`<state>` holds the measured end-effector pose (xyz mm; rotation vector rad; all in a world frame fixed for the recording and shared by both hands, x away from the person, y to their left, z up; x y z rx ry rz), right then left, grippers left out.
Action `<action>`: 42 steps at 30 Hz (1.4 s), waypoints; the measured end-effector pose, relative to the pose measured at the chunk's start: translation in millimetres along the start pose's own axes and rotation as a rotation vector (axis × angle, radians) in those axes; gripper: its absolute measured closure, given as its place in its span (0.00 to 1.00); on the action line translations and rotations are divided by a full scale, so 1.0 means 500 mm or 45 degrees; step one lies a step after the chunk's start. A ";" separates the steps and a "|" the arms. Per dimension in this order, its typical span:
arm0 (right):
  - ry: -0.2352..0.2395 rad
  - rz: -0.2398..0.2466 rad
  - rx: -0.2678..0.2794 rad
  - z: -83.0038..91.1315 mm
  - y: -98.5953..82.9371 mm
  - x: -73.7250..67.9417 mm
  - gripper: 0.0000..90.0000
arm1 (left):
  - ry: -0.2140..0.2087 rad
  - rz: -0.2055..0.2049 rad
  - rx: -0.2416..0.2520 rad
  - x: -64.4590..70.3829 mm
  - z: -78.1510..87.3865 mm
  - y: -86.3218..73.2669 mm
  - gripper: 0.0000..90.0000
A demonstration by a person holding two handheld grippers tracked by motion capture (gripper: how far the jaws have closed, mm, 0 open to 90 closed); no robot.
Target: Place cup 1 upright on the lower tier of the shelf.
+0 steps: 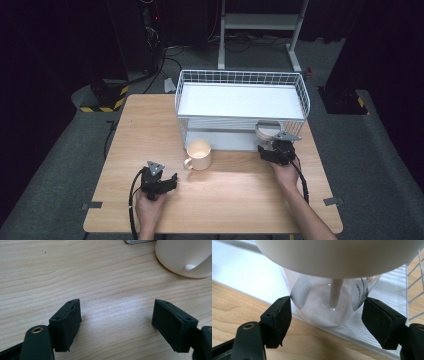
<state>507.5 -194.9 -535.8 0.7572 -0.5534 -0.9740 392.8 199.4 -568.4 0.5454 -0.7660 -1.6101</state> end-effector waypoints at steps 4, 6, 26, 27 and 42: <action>-0.003 0.001 -0.005 -0.005 0.000 0.003 0.29 | 0.000 0.000 0.000 0.000 0.000 0.000 0.26; -0.009 -0.021 -0.013 -0.007 0.001 0.002 0.31 | 0.000 0.000 0.000 0.000 0.000 0.000 0.26; -0.056 -0.056 -0.017 -0.032 0.032 0.013 0.46 | 0.000 0.000 0.000 0.000 0.000 0.000 0.26; -0.063 -0.055 -0.010 -0.033 0.034 0.013 0.47 | 0.000 0.000 0.000 0.000 0.000 0.000 0.26; -0.107 -0.077 -0.041 -0.059 0.047 0.018 0.49 | 0.000 0.005 0.004 0.000 0.000 0.000 0.26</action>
Point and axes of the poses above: each handheld gripper's, and its own axes: z roughly backward along the jaws, y roughly out of its top, x roughly to its right, the point moved 6 cm from there along -z, roughly forward along the jaws, and after that the axes turned 6 degrees about z, right-handed, at the moved point
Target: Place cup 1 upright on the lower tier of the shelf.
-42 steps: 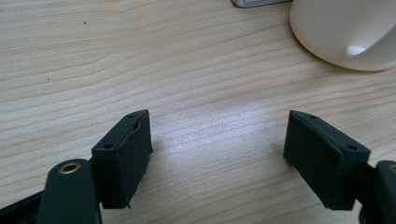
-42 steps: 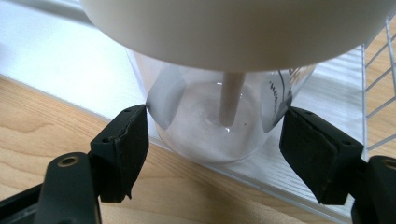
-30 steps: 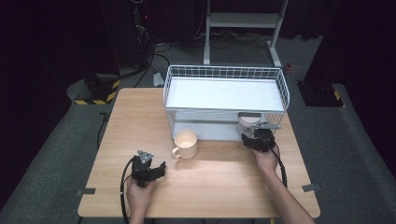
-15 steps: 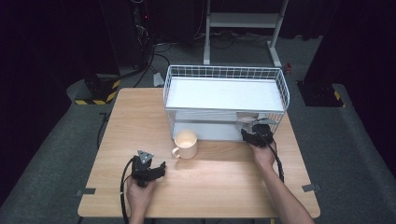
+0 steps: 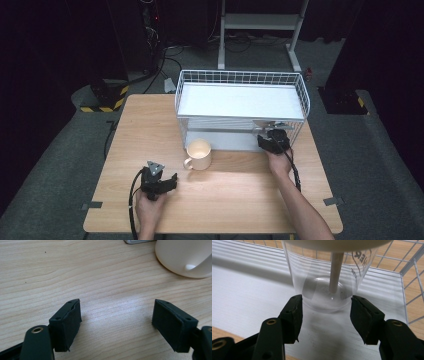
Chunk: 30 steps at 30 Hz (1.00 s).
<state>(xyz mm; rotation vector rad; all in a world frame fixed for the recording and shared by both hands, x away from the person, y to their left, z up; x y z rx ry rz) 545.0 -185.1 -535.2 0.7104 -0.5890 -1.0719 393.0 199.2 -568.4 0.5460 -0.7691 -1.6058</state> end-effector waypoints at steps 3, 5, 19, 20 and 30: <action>-0.001 -0.015 -0.014 -0.007 -0.004 -0.001 0.50 | 0.000 0.000 0.000 0.000 0.000 0.000 0.26; -0.004 -0.021 -0.015 -0.008 -0.005 0.000 0.51 | 0.000 0.001 0.000 0.000 0.000 0.000 0.26; -0.025 -0.027 -0.011 -0.018 -0.008 0.016 0.55 | 0.000 0.000 0.000 0.000 0.000 0.000 0.26; -0.023 -0.034 -0.015 -0.018 -0.009 0.017 0.55 | 0.000 -0.001 0.000 0.000 0.000 0.000 0.26; 0.036 -0.035 -0.008 -0.007 -0.006 0.006 0.47 | 0.000 0.001 0.001 0.000 0.000 0.000 0.26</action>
Point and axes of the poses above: each handheld gripper's, and its own axes: z roughly backward along the jaws, y roughly out of its top, x roughly to its right, the point moved 6 cm from there along -z, roughly forward along the jaws, and after that the axes turned 6 degrees about z, right-handed, at the moved point
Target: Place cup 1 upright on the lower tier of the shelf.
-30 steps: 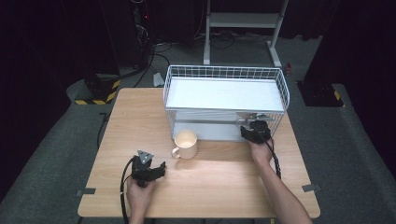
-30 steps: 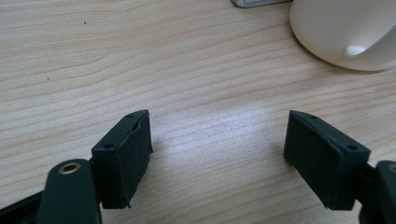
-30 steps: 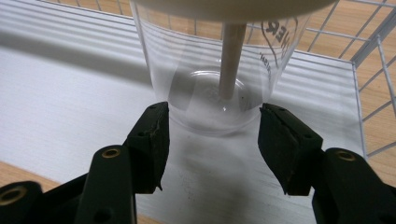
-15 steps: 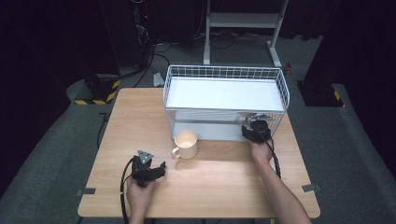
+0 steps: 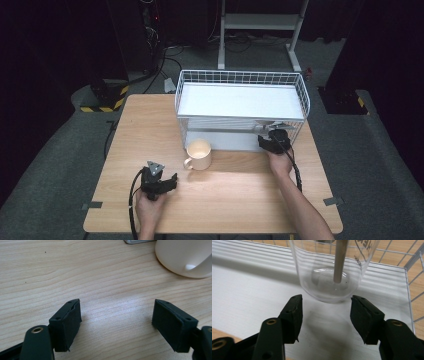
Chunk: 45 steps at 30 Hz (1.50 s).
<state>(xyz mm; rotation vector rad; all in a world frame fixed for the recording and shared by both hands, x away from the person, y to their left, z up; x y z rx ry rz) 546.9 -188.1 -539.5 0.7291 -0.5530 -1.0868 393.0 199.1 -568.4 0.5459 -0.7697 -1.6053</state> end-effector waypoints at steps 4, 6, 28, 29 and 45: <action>0.007 0.007 0.002 0.008 0.001 -0.001 0.45 | 0.000 0.000 0.000 0.000 0.000 0.000 0.26; 0.022 0.020 0.001 0.012 0.000 -0.001 0.44 | 0.000 0.000 0.001 0.000 0.000 0.000 0.26; 0.074 0.053 0.060 0.059 0.001 -0.006 0.42 | 0.000 0.000 0.000 0.000 0.000 0.000 0.26; 0.076 0.050 0.061 0.061 0.001 -0.005 0.42 | 0.000 0.000 0.000 0.000 0.000 0.000 0.26; 0.112 0.034 0.106 0.101 -0.014 0.003 0.41 | 0.000 -0.001 0.000 0.000 0.000 0.000 0.26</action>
Point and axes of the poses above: each handheld gripper's, and its own axes: z roughly backward along the jaws, y roughly out of its top, x roughly to its right, the point moved 6 cm from there along -z, roughly forward along the jaws, and after that the axes turned 6 degrees about z, right-handed, at the moved point
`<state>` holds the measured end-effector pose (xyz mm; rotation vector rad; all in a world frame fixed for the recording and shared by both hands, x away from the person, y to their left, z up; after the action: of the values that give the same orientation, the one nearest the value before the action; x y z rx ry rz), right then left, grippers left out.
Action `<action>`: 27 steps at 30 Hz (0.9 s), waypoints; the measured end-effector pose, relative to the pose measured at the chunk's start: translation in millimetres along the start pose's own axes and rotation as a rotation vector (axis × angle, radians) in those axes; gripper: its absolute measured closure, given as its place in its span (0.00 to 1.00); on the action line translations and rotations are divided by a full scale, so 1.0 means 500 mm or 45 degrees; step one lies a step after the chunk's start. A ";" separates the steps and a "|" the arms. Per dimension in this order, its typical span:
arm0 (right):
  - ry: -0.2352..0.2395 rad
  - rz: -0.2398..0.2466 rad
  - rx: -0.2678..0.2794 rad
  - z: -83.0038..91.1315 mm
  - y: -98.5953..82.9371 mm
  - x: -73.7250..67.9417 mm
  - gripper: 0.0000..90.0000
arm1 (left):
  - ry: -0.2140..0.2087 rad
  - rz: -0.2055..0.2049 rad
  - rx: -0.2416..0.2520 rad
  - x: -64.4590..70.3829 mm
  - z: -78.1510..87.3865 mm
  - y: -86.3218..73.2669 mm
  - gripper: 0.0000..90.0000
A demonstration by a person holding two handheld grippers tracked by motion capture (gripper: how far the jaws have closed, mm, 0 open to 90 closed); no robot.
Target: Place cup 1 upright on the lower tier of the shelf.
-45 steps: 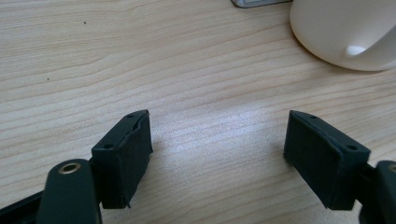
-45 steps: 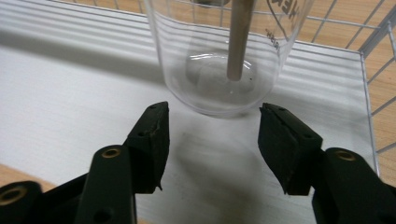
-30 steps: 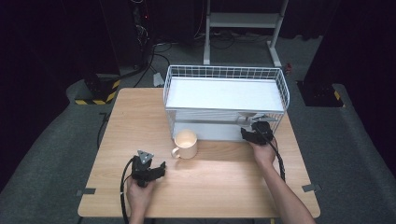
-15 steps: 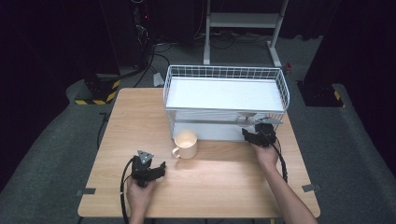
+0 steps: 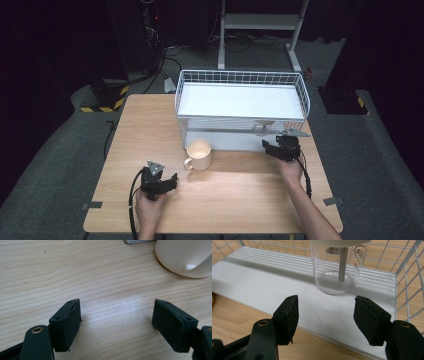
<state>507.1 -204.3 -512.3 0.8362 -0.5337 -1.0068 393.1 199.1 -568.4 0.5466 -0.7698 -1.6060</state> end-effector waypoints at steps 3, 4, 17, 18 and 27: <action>0.009 -0.003 0.004 0.005 -0.002 0.002 0.41 | 0.000 0.001 0.000 0.000 0.000 0.000 0.26; 0.007 -0.008 0.002 0.011 -0.003 0.002 0.41 | 0.000 0.000 0.000 0.000 0.000 0.000 0.26; 0.039 -0.038 0.030 0.040 -0.015 0.003 0.41 | 0.002 0.004 0.000 0.000 0.000 0.000 0.26; 0.043 -0.037 0.032 0.043 -0.016 0.003 0.40 | 0.001 0.005 0.000 0.000 0.000 0.000 0.26; 0.060 -0.031 0.062 0.067 -0.016 0.003 0.40 | 0.002 0.004 -0.001 0.000 0.000 0.000 0.26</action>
<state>479.1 -219.7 -499.4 0.9094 -0.5108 -0.9969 393.2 199.0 -568.4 0.5457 -0.7690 -1.6024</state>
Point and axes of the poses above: each handheld gripper's, and its own axes: z roughly backward along the jaws, y roughly out of its top, x roughly to its right, the point moved 6 cm from there along -z, roughly forward along the jaws, and after that the axes turned 6 degrees about z, right-handed, at the moved point
